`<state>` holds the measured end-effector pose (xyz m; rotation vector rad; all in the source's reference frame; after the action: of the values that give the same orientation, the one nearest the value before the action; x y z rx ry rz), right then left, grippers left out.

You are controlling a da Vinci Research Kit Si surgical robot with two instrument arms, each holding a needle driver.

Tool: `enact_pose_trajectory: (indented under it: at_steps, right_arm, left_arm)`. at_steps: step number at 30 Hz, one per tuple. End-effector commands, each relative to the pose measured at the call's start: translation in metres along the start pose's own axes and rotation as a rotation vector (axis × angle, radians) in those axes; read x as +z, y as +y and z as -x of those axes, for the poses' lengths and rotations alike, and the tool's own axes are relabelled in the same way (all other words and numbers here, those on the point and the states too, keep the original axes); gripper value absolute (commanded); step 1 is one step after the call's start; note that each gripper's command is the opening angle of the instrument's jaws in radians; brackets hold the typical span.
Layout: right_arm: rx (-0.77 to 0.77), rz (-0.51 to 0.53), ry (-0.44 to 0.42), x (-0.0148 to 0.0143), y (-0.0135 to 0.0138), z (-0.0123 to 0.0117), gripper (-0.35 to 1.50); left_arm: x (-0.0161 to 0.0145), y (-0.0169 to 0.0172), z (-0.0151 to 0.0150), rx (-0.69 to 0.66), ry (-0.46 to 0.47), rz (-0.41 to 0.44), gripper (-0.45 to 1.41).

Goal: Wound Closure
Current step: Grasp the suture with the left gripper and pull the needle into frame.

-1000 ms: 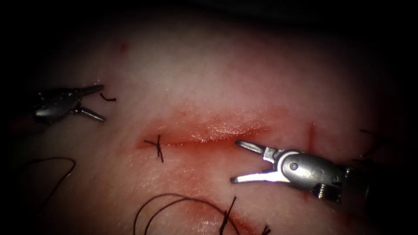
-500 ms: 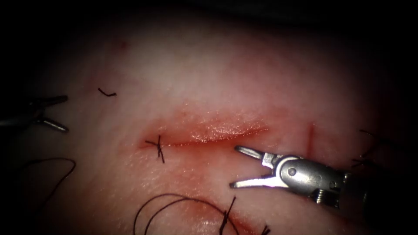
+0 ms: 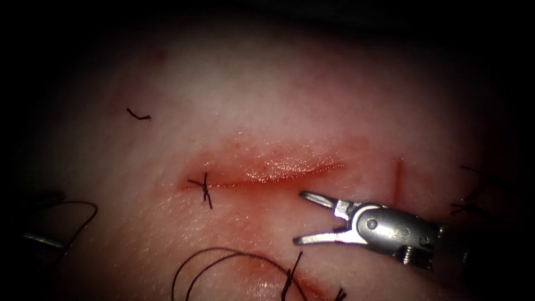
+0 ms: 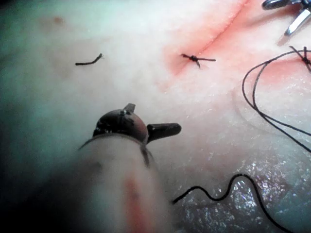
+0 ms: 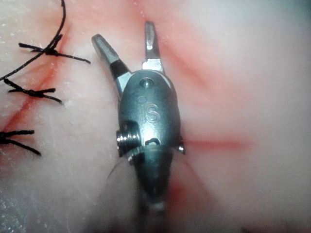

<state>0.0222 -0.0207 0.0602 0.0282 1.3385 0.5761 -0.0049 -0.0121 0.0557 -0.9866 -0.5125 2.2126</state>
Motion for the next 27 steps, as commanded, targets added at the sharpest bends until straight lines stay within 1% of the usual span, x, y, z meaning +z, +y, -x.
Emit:
enact_pose_trajectory:
  at_steps: [1, 5, 8, 9, 10, 14, 17, 18, 19, 20, 21, 22, 26, 27]
  right_arm:
    - [0.004, -0.001, 0.003, 0.0012, -0.0005, 0.0006, 0.93]
    - [0.000, 0.002, 0.000, 0.0016, -0.0008, 0.0009, 0.93]
    - [-0.002, 0.002, -0.003, 0.0017, -0.0010, 0.0009, 0.93]
    - [-0.003, 0.002, -0.003, 0.0016, -0.0010, 0.0009, 0.93]
    - [-0.003, 0.002, -0.003, 0.0016, -0.0011, 0.0009, 0.91]
    - [-0.003, 0.001, -0.003, 0.0015, -0.0014, 0.0008, 0.89]
    - [-0.003, 0.001, -0.003, 0.0014, -0.0015, 0.0007, 0.88]
    - [-0.003, 0.000, -0.003, 0.0013, -0.0015, 0.0007, 0.88]
    - [-0.003, -0.001, -0.003, 0.0013, -0.0015, 0.0007, 0.86]
    - [-0.003, -0.001, -0.003, 0.0012, -0.0016, 0.0007, 0.86]
    - [-0.003, -0.001, -0.003, 0.0011, -0.0016, 0.0007, 0.84]
    - [-0.003, -0.002, -0.003, 0.0010, -0.0016, 0.0007, 0.81]
    - [-0.004, -0.001, -0.003, 0.0011, -0.0016, 0.0007, 0.79]
    - [-0.004, -0.001, -0.003, 0.0011, -0.0017, 0.0007, 0.79]
  left_arm:
    - [0.0005, 0.0002, 0.0000, 0.003, -0.007, -0.007, 0.46]
    - [0.0003, 0.0013, 0.0009, 0.011, -0.046, -0.031, 0.46]
    - [0.0011, 0.0015, 0.0022, 0.007, -0.096, -0.063, 0.46]
    - [0.0022, 0.0012, 0.0031, 0.007, -0.122, -0.071, 0.47]
    - [0.0036, 0.0005, 0.0039, 0.015, -0.128, -0.079, 0.47]
    - [0.0058, -0.0012, 0.0055, 0.019, -0.135, -0.088, 0.54]
    - [0.0071, -0.0024, 0.0064, 0.010, -0.164, -0.091, 0.52]
    - [0.0074, -0.0027, 0.0067, 0.003, -0.173, -0.093, 0.37]
    - [0.0077, -0.0029, 0.0069, 0.001, -0.182, -0.090, 0.12]
    - [0.0079, -0.0032, 0.0071, -0.014, -0.193, -0.084, -0.22]
    - [0.0081, -0.0033, 0.0071, -0.026, -0.197, -0.076, -0.45]
    - [0.0081, -0.0036, 0.0070, -0.039, -0.196, -0.074, -0.45]
    - [0.0081, -0.0036, 0.0064, -0.042, -0.218, -0.061, -0.45]
    - [0.0083, -0.0035, 0.0061, -0.003, -0.221, -0.031, -0.45]
